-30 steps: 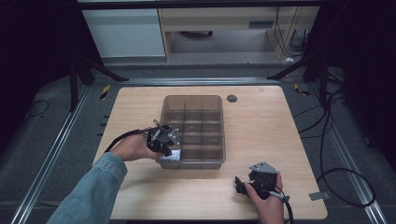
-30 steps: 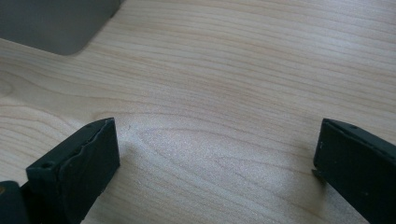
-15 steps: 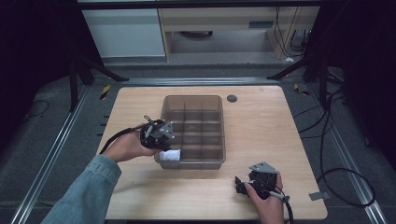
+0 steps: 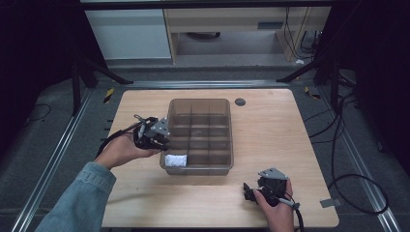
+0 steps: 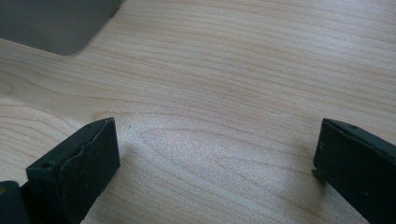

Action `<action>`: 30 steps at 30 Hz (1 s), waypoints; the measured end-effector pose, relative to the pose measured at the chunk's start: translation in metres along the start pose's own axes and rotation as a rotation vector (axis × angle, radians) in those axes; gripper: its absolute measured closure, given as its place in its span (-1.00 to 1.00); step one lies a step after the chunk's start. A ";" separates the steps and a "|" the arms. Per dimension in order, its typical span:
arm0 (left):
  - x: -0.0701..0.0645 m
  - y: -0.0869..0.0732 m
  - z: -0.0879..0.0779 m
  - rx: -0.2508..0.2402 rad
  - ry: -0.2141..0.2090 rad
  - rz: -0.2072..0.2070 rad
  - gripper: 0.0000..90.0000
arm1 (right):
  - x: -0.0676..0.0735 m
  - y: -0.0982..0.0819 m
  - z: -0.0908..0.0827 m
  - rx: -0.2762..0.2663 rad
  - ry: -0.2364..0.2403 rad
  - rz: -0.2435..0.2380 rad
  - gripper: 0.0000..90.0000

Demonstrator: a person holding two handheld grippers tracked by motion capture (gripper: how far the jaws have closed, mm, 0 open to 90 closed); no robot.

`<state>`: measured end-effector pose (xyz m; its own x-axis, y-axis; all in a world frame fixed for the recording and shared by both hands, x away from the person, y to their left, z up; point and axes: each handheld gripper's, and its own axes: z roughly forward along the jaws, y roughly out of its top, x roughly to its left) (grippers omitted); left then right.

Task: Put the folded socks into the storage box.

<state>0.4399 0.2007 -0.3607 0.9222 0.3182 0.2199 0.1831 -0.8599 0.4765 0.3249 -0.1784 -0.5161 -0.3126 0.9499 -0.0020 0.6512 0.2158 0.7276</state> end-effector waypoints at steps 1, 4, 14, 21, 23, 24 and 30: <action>0.001 0.000 -0.001 -0.016 0.022 -0.028 0.23 | 0.000 0.000 0.000 0.000 0.000 0.000 -0.99; 0.004 -0.002 -0.005 -0.038 0.067 -0.079 -0.41 | 0.000 0.000 0.000 0.000 0.000 0.000 -0.99; 0.007 -0.030 -0.023 -0.105 0.122 -0.217 -0.92 | 0.000 0.000 0.000 0.000 -0.001 0.001 -0.99; 0.006 -0.063 -0.041 -0.152 0.159 -0.303 -0.91 | 0.000 0.000 0.000 0.000 -0.001 0.001 -0.99; 0.004 -0.069 -0.043 -0.154 0.168 -0.311 -0.91 | 0.000 0.000 0.000 0.000 -0.001 0.001 -0.99; 0.003 -0.073 -0.044 -0.156 0.171 -0.318 -0.91 | 0.000 0.000 0.000 0.000 -0.001 0.001 -0.99; -0.005 -0.092 -0.041 -0.162 0.192 -0.346 -0.92 | 0.000 0.000 0.000 0.000 -0.001 0.002 -0.99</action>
<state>0.4048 0.2944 -0.3710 0.7330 0.6584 0.1706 0.4003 -0.6204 0.6745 0.3247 -0.1781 -0.5161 -0.3102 0.9507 -0.0013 0.6521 0.2138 0.7274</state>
